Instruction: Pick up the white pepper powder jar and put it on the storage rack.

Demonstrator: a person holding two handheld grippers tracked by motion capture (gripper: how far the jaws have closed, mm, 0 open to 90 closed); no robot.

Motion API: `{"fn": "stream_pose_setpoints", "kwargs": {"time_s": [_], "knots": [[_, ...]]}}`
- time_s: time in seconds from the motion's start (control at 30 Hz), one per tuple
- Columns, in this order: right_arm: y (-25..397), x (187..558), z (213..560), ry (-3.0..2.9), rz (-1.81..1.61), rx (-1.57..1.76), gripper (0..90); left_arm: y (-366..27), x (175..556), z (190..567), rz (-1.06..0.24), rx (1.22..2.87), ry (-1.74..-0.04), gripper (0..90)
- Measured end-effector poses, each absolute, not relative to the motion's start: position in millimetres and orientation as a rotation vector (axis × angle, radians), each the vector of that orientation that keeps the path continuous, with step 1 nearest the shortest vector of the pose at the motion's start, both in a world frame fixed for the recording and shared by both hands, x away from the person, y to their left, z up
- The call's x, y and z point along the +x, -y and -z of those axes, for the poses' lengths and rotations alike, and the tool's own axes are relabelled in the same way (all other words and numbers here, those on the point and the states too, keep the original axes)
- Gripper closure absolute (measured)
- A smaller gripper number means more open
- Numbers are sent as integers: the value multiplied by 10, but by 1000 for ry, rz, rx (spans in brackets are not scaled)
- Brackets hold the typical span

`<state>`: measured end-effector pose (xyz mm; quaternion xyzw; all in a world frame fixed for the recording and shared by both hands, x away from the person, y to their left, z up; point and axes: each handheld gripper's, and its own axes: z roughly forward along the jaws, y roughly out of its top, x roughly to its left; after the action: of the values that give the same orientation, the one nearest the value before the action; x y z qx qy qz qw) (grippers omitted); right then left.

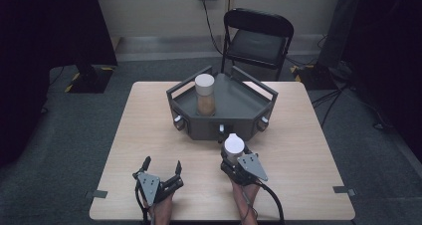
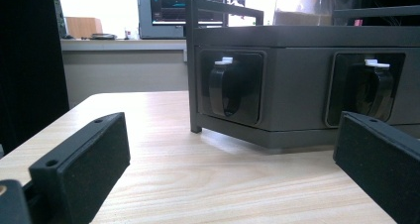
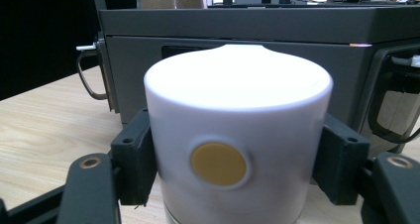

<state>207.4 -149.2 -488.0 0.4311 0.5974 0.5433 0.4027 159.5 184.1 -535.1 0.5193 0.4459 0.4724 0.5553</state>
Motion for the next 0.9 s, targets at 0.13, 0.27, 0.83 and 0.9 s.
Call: {"fn": "stream_pose_setpoints", "kwargs": {"time_s": [0.13, 0.27, 0.83, 0.9], "knots": [[1477, 2063, 4870, -1511, -1363, 1088, 300, -1841, 1595, 5351, -1116, 1226, -1053, 5], [1472, 2045, 4874, -1504, -1370, 1089, 300, -1843, 1595, 5351, -1115, 1227, -1052, 4], [1507, 2037, 4723, -1540, -1390, 1064, 302, -1848, 1596, 5351, -1113, 1228, -1050, 4], [1508, 2049, 4702, -1549, -1396, 1063, 301, -1847, 1596, 5351, -1113, 1228, -1051, 5]]}}
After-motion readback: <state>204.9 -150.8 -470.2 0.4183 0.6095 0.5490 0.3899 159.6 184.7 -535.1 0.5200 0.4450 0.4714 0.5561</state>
